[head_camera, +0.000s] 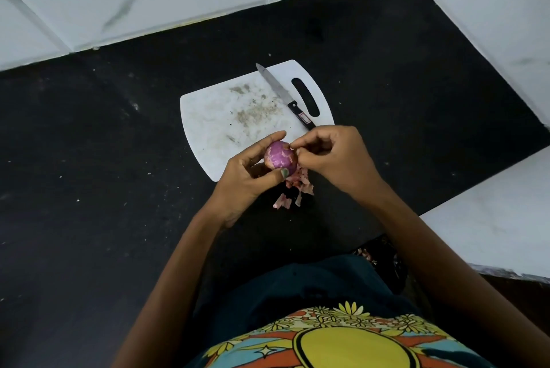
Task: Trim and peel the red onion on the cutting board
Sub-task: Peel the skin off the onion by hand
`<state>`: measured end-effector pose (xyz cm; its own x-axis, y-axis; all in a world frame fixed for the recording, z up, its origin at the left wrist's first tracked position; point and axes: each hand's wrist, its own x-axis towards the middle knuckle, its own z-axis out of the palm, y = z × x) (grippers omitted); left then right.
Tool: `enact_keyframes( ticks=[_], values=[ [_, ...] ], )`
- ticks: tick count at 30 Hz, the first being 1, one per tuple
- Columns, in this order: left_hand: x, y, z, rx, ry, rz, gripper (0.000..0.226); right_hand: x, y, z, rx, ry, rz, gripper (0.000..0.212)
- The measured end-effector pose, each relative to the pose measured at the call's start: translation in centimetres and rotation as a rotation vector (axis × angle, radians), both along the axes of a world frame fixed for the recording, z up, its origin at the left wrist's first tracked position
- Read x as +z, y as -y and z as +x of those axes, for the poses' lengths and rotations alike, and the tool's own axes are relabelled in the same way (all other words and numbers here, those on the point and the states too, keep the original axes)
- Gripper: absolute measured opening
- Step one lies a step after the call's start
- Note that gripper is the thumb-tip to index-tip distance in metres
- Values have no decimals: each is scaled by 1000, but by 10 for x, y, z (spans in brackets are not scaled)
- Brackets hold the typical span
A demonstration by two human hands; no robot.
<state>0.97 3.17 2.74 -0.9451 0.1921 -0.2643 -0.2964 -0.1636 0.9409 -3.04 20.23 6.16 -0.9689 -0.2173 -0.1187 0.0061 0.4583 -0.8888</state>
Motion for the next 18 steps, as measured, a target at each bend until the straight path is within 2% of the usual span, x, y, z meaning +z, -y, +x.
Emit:
enact_keyframes(
  ticks=[5,13,18],
  values=[
    [-1,4,-1,20,6,0,56,3,3,6,58,35,-58,25],
    [-1,4,0,55,25,28,52,-5,5,5,-35,1,-29,8],
    [0,3,-1,70,79,115,48,-22,-5,1,-153,85,-5,6]
  ],
)
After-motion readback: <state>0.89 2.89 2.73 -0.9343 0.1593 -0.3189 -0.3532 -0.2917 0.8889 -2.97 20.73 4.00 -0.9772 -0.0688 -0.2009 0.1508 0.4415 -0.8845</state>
